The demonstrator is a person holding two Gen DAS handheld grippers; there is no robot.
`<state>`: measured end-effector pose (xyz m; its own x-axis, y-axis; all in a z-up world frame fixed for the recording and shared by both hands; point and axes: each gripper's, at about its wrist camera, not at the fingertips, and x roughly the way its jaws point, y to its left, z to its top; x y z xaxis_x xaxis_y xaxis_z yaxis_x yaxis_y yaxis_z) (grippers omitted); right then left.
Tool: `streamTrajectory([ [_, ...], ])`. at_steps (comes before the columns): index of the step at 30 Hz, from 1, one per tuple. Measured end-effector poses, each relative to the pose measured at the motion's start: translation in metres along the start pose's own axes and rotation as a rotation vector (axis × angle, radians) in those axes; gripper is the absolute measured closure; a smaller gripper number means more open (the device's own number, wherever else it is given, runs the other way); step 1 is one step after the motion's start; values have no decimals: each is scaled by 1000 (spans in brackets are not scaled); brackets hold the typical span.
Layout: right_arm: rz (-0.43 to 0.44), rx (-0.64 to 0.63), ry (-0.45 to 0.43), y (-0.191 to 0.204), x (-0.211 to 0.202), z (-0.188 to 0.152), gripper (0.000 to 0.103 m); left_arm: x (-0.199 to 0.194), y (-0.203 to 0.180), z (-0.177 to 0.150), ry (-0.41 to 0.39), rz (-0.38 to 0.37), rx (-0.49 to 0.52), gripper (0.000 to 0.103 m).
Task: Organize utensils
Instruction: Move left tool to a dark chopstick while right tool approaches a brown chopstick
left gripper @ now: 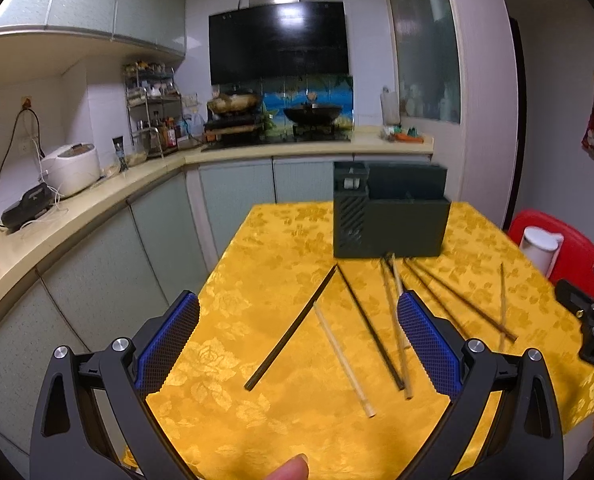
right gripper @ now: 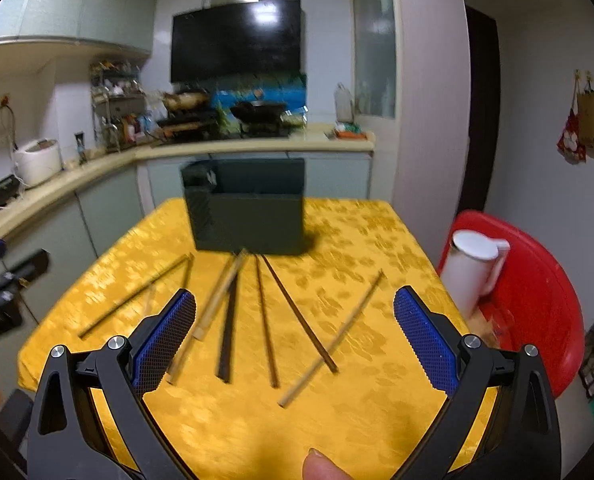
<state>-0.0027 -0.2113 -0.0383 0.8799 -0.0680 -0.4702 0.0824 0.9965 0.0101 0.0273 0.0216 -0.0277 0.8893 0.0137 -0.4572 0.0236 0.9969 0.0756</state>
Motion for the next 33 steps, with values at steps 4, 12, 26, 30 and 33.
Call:
streamTrajectory([
  [4, -23, 3, 69, -13, 20, -17, 6, 26, 12, -13, 72, 16, 15, 7],
  [12, -24, -43, 176, -17, 56, -48, 6, 76, 33, -47, 204, 14, 39, 7],
  [26, -17, -47, 303, -30, 82, -84, 6, 123, 43, -73, 327, -29, 77, 24],
  [30, -15, -39, 307, -32, 84, -86, 6, 133, 46, -79, 359, -72, 46, 41],
  [33, -11, -27, 318, -35, 86, -88, 6, 132, 46, -80, 365, -118, 19, 57],
])
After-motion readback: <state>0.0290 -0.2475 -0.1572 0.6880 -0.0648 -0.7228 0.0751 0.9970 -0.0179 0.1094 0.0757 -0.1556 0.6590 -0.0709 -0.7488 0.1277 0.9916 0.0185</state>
